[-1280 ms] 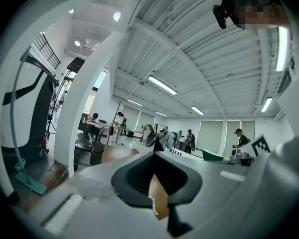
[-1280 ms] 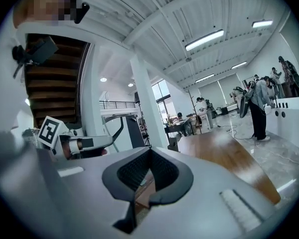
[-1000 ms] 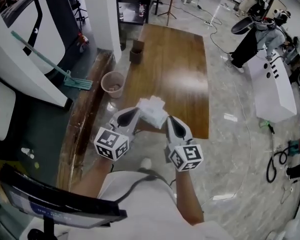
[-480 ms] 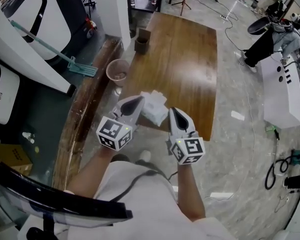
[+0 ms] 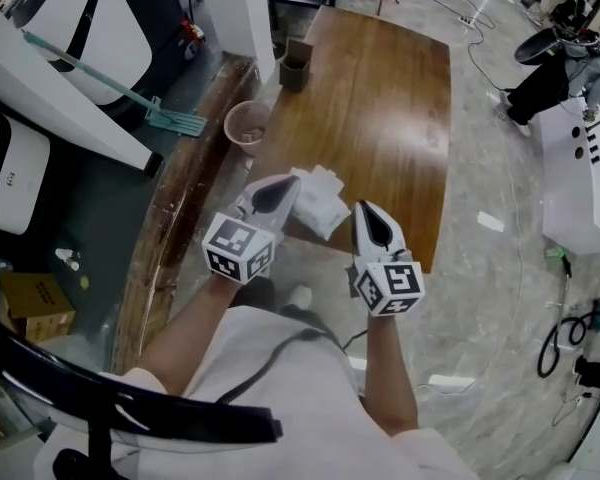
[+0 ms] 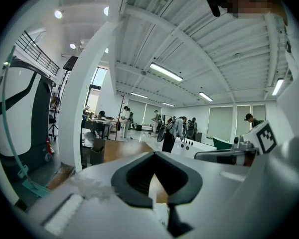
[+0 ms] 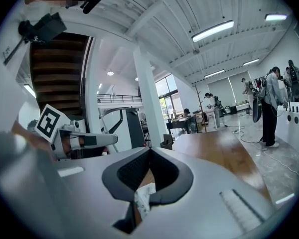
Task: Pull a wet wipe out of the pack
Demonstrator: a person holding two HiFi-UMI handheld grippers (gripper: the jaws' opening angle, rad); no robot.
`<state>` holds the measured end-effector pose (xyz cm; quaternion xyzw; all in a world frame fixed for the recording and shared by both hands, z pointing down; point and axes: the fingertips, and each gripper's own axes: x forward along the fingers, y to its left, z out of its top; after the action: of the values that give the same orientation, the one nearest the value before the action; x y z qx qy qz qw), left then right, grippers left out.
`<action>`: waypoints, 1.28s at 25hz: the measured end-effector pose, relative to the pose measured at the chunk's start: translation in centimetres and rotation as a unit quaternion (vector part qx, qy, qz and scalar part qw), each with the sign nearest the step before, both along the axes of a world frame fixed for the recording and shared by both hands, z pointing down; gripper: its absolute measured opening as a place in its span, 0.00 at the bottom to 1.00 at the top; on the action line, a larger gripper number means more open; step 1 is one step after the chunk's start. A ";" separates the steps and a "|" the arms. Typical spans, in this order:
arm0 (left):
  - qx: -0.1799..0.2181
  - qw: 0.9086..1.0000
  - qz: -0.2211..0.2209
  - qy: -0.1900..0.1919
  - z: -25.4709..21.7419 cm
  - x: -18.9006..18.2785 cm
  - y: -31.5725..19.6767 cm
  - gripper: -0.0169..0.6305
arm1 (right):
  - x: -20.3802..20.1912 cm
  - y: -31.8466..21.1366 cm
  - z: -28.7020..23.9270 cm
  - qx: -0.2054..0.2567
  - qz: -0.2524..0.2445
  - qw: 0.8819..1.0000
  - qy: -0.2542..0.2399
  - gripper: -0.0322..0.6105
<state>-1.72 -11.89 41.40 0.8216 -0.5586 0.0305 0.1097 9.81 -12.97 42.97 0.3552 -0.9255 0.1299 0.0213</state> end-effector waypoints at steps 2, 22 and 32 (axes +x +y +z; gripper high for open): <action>-0.003 1.000 0.004 -0.001 0.0 -0.4 -0.1 0.03 | -0.4 -0.1 0.3 -0.003 0.003 1.000 -0.003 0.06; -0.098 0.984 0.132 -0.067 9.8 -0.5 -3.1 0.14 | -3.9 -2.2 5.8 -0.063 0.063 0.995 0.045 0.06; -0.146 0.966 0.180 -0.111 16.0 0.4 -3.2 0.25 | -3.6 -2.5 8.9 -0.098 0.095 0.989 0.065 0.06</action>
<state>-1.30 -15.08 57.44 0.8750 -0.3999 0.2223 0.1583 6.19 -15.43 51.91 0.4451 -0.8671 0.1980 0.1039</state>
